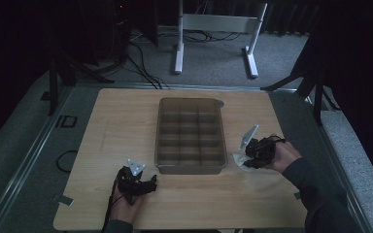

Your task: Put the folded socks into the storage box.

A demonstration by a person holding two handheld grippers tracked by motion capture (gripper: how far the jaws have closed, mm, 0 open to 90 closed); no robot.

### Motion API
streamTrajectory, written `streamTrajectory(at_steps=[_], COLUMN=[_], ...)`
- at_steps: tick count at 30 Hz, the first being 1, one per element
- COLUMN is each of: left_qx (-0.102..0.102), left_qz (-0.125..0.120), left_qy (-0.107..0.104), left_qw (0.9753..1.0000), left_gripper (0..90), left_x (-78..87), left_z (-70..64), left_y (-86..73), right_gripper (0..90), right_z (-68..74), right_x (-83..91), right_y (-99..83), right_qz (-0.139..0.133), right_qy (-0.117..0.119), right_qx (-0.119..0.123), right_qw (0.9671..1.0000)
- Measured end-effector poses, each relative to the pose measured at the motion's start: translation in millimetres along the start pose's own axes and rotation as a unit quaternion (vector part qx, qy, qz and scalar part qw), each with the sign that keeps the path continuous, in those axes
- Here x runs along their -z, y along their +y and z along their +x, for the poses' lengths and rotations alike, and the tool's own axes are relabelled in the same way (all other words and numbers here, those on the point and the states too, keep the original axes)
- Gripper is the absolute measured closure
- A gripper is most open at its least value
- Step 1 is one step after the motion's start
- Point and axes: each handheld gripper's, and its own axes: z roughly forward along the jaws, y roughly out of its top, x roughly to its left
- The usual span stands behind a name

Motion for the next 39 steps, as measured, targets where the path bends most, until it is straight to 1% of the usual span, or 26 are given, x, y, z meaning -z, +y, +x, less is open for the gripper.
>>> streamTrajectory(at_steps=[7,10,20,35,39], left_qx=[0.000,0.000,0.000,0.000,0.000], left_qz=[0.000,0.000,0.000,0.000,0.000], left_qy=[0.000,0.000,0.000,0.000,0.000], left_qw=[1.0000,1.0000,1.0000,1.0000,1.0000], left_gripper=[15.6,15.6,15.6,15.6,15.6], left_x=[0.0,0.0,0.0,0.0,0.0], left_z=[0.0,0.0,0.0,0.0,0.0], left_y=[0.0,0.0,0.0,0.0,0.0], right_gripper=[73.9,73.9,73.8,73.7,73.7], right_z=[-1.3,-1.5,-1.1,-0.3,-0.2], right_x=[8.0,10.8,16.3,27.7,29.1], right_y=[3.8,5.5,12.3,28.2,31.2], right_qz=[-0.003,-0.004,-0.006,-0.011,-0.011], right_qy=[-0.005,-0.003,-0.005,-0.010,-0.010], right_qx=[0.004,0.005,0.014,0.033,0.033], right_qw=[1.0000,1.0000,0.9999,0.9993,0.9993])
